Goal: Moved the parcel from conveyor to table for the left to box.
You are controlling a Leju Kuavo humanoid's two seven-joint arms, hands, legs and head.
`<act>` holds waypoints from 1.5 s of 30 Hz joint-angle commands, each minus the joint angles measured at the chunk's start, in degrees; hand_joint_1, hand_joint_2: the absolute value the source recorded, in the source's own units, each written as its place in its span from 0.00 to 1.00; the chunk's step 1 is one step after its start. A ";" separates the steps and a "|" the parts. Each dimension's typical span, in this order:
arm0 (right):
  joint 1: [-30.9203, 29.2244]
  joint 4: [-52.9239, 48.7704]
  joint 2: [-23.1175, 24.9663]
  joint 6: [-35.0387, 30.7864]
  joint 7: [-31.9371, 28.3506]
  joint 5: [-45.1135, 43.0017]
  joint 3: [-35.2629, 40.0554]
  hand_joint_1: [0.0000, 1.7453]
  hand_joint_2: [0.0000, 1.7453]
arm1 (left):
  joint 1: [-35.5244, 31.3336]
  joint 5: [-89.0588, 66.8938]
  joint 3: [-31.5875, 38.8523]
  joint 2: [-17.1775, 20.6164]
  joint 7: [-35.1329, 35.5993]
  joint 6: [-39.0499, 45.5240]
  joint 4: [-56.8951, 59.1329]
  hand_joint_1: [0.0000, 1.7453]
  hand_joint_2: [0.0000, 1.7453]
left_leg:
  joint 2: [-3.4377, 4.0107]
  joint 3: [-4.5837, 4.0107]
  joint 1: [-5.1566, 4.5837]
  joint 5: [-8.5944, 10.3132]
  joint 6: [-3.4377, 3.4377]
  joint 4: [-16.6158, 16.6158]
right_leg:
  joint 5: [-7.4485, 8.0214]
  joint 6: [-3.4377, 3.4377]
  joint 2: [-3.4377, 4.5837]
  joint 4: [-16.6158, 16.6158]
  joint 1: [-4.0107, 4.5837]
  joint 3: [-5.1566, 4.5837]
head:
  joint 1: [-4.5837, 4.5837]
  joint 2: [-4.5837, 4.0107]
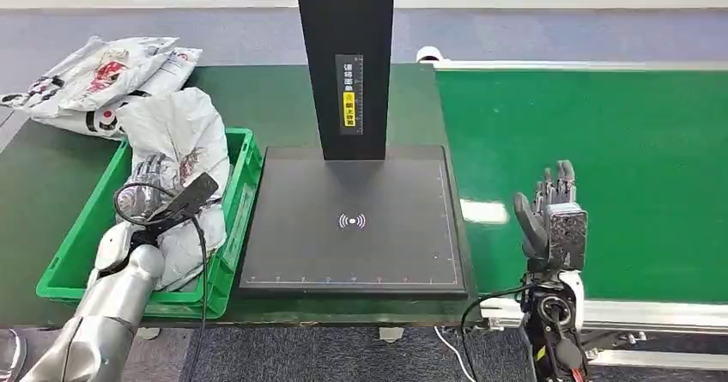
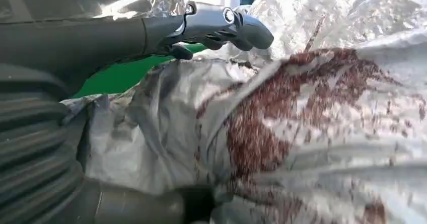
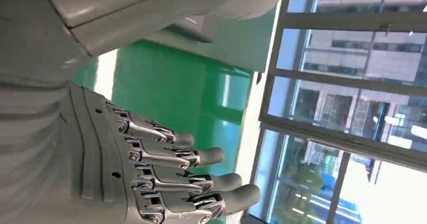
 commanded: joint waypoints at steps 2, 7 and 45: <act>0.38 -1.53 1.30 0.44 0.72 -0.09 -3.31 0.00 1.00 | -2.90 4.19 -1.48 -1.48 -0.82 4.84 3.17 0.00 1.00 | -0.18 0.04 0.04 0.01 0.03 -0.06 | -0.04 -0.03 -0.26 -0.09 0.06 0.16 | 0.00 0.00; 0.15 -0.76 1.47 -0.01 0.72 -0.21 -2.73 0.00 1.00 | -1.36 15.11 3.34 -2.88 -7.04 15.46 -3.96 0.00 0.00 | -0.08 -0.03 0.05 -0.01 0.01 0.01 | -0.03 -0.02 -0.12 -0.03 0.05 0.06 | 0.00 -0.02; -8.42 10.19 -1.76 -0.96 -2.93 -2.44 11.12 0.00 1.00 | 1.06 58.18 -17.60 -11.22 -26.46 -1.15 -14.16 0.00 1.00 | -0.10 -0.01 0.02 0.00 0.07 -0.01 | 0.09 0.02 -0.20 -0.11 0.03 0.13 | 0.00 0.00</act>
